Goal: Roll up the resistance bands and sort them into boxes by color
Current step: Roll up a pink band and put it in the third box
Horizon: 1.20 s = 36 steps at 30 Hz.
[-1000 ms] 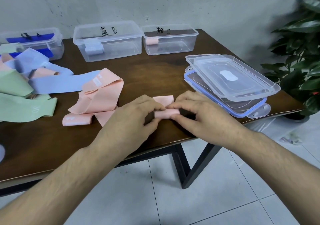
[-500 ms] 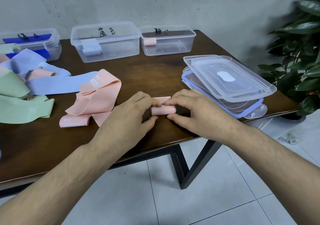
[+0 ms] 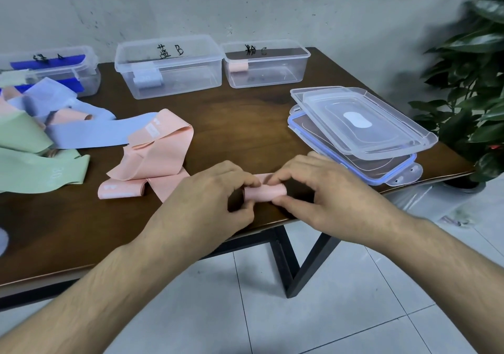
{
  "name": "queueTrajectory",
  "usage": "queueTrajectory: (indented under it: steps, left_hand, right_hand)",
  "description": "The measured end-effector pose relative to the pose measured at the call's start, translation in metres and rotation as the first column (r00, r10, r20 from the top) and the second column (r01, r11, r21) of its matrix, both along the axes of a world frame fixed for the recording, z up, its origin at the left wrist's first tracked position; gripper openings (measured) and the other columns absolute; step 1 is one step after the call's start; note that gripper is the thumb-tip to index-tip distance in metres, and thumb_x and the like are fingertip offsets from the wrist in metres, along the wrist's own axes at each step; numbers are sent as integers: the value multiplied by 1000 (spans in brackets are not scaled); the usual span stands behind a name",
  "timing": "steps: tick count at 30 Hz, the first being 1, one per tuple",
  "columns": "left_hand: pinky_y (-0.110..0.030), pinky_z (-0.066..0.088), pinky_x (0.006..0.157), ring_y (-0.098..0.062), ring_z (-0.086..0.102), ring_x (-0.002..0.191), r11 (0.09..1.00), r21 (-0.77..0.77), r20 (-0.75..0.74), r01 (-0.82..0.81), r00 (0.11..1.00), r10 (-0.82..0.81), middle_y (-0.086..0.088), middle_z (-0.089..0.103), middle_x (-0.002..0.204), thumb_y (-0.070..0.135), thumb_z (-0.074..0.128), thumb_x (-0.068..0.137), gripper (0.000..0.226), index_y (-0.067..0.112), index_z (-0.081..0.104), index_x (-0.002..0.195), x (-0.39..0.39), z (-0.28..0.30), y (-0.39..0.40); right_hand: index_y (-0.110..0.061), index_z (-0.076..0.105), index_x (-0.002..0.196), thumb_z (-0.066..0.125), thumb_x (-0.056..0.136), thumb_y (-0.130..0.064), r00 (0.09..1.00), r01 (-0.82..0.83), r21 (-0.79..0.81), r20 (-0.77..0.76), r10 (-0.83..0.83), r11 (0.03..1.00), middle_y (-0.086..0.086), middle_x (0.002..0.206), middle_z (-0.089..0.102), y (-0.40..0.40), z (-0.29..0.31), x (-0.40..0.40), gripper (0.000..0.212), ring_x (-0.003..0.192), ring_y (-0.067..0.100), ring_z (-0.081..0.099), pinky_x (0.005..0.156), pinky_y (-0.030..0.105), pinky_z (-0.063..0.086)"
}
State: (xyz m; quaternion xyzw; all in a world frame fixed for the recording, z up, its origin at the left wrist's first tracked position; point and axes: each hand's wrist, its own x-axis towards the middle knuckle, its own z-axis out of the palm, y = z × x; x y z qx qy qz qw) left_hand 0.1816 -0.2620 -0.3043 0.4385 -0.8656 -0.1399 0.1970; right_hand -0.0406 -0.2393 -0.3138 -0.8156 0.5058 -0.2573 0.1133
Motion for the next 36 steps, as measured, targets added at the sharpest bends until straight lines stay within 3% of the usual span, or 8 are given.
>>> queueTrajectory:
  steps: [6, 11, 15, 18, 21, 26, 30, 36]
  left_hand:
    - [-12, 40, 64, 2, 51, 84, 998, 62, 4, -30, 1000, 30, 24, 37, 110, 40, 59, 92, 31, 40, 64, 122, 1, -2, -3]
    - [-17, 42, 64, -7, 51, 83, 998, 56, -20, -36, 999, 37, 23, 37, 109, 41, 58, 92, 30, 45, 65, 121, 2, -4, -4]
    - [-11, 41, 60, -5, 52, 84, 999, -22, -68, -31, 997, 29, 24, 43, 112, 38, 58, 91, 32, 44, 64, 122, 4, -7, -2]
    - [-5, 40, 58, 8, 52, 84, 996, -84, -49, 3, 999, -7, 20, 53, 110, 37, 60, 88, 26, 36, 69, 113, 4, -6, -1]
    - [-1, 40, 66, 20, 47, 84, 996, -84, -49, 12, 999, -16, 19, 59, 106, 31, 65, 88, 21, 33, 71, 108, 1, -6, -4]
    - [-7, 33, 63, 20, 46, 82, 998, -68, -48, -15, 999, 11, 23, 58, 107, 29, 63, 92, 21, 34, 70, 111, -1, -1, -13]
    - [-4, 35, 67, 22, 44, 85, 1000, -25, -4, 6, 1000, -6, 23, 56, 111, 30, 59, 95, 24, 36, 66, 117, -1, 2, -17]
    - [-14, 40, 66, -4, 54, 73, 999, 30, 57, -42, 998, 40, 22, 45, 116, 33, 60, 93, 32, 38, 59, 125, -4, 1, -20]
  right_hand:
    - [-34, 69, 114, 65, 92, -39, 998, 49, -44, -28, -51, 998, -21, 105, 54, 0, -1, 1, 23, 96, 7, 44, 86, 25, 42]
    - [-32, 66, 113, 70, 89, -33, 1000, 13, -39, 0, -14, 999, -18, 106, 58, -3, -1, 5, 24, 98, 14, 52, 85, 30, 44]
    - [-29, 70, 109, 71, 90, -29, 999, 32, 2, 40, -32, 999, -18, 105, 60, -6, -2, 5, 19, 101, 15, 54, 88, 30, 43]
    - [-30, 71, 109, 68, 92, -33, 999, 34, -6, 33, -34, 999, -19, 104, 59, -9, -2, 5, 18, 100, 12, 52, 89, 29, 43]
    - [-34, 70, 111, 65, 94, -38, 999, 51, 4, 10, -51, 999, -21, 103, 52, -12, -2, 4, 18, 101, 9, 48, 89, 28, 43]
    - [-34, 64, 121, 64, 93, -38, 999, 45, -1, -21, -45, 999, -21, 110, 52, -13, 0, 5, 28, 106, 9, 51, 93, 31, 45]
    - [-34, 64, 114, 70, 90, -32, 999, 41, 8, -9, -41, 999, -22, 110, 54, -15, 0, 5, 25, 107, 10, 52, 94, 33, 45]
    - [-37, 65, 116, 70, 90, -33, 997, 68, 89, -49, -64, 994, -22, 108, 57, -24, 6, 5, 27, 105, 7, 49, 95, 27, 41]
